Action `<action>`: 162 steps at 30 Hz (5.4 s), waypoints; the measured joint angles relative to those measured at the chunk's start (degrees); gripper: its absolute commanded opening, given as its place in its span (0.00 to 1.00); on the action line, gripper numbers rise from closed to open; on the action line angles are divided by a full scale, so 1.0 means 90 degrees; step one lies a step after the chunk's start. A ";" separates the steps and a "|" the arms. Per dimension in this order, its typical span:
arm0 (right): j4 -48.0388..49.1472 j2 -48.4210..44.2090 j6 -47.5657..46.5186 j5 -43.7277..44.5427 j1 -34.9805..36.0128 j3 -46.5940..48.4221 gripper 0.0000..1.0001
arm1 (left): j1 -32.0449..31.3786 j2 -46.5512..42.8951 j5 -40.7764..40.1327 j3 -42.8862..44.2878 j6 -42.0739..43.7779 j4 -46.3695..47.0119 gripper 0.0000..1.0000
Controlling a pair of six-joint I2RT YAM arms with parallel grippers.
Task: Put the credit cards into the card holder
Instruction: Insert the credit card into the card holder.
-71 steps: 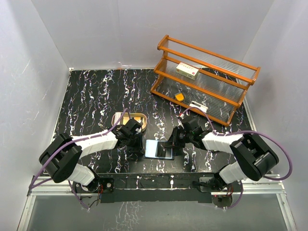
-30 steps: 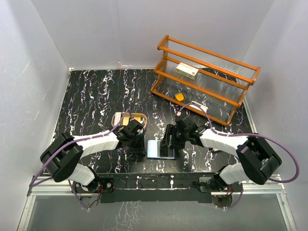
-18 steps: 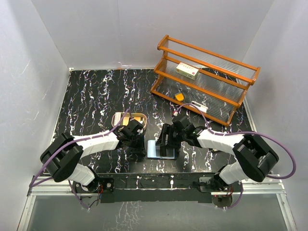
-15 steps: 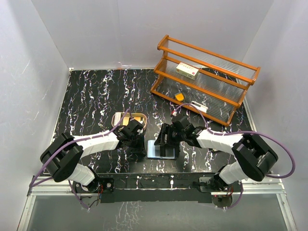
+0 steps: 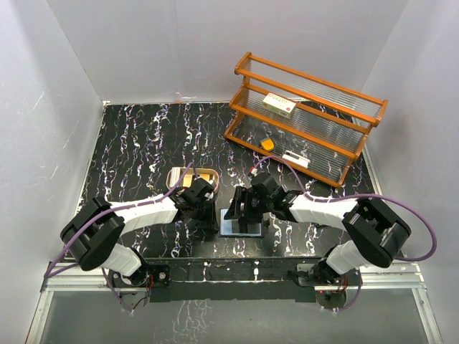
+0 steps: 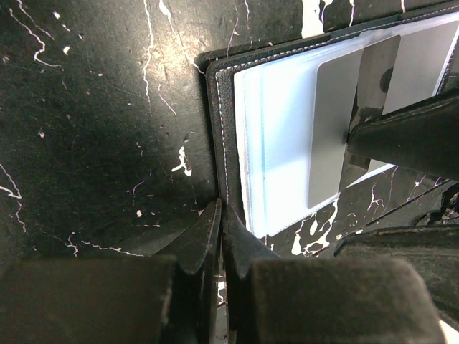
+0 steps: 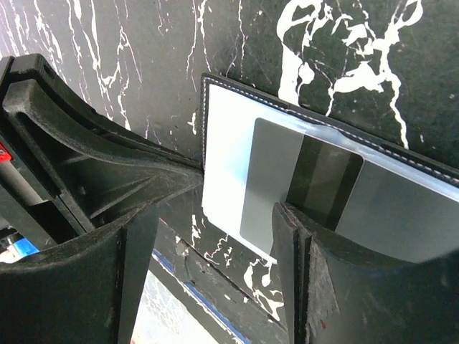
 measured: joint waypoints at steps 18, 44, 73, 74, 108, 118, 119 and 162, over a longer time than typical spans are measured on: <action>-0.1093 -0.0493 -0.0165 0.1100 0.0036 0.0010 0.69 | -0.0012 0.0000 0.0002 -0.0007 -0.0090 0.0012 0.00; -0.0015 -0.0056 -0.0165 0.0641 0.0291 -0.0002 0.60 | -0.0024 0.0000 0.0005 -0.0012 -0.0100 0.0029 0.00; -0.1115 -0.0301 -0.0522 0.1200 0.0328 0.0262 0.20 | -0.0066 -0.1299 -0.0600 0.0197 -0.0534 -0.0500 0.54; -0.1112 -0.0270 -0.0532 0.1212 0.0328 0.0262 0.20 | -0.0066 -0.1316 -0.0595 0.0185 -0.0576 -0.0440 0.55; -0.0848 0.0311 -0.0648 0.1175 0.0328 0.0262 0.00 | -0.0066 -0.1173 -0.0109 -0.0821 -0.1163 0.1979 0.65; -0.0712 0.0355 -0.0644 0.1144 0.0328 0.0253 0.00 | -0.0066 -0.1022 -0.0141 -0.0838 -0.1137 0.2135 0.66; -0.0707 0.0355 -0.0646 0.1144 0.0328 0.0250 0.00 | -0.0066 -0.1003 -0.0141 -0.0838 -0.1132 0.2154 0.67; 0.0005 0.0474 -0.0498 0.0680 0.0321 0.0041 0.03 | -0.0066 -0.1071 0.0277 -0.0916 -0.1333 0.2465 0.41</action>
